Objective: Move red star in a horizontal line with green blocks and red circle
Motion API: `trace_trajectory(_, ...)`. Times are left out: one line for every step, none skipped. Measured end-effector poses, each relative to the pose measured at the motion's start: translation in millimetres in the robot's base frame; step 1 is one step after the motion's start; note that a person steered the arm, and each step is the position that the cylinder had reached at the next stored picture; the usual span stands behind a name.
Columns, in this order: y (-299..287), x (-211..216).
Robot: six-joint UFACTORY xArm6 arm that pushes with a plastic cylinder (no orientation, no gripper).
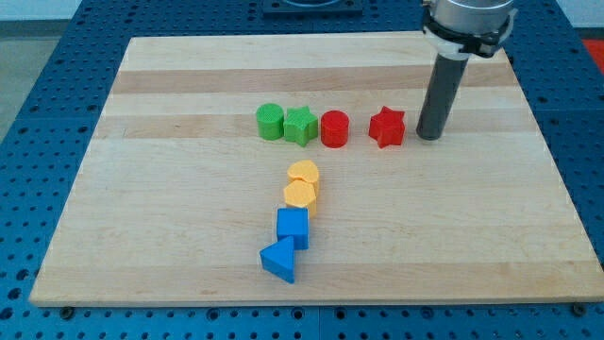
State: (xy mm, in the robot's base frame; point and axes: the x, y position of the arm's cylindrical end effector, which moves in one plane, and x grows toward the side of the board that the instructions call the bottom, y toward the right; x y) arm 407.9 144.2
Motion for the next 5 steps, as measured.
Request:
trace_trajectory(-15,0)
trace_trajectory(-29,0)
trace_trajectory(-39,0)
trace_trajectory(-39,0)
trace_trajectory(-38,1)
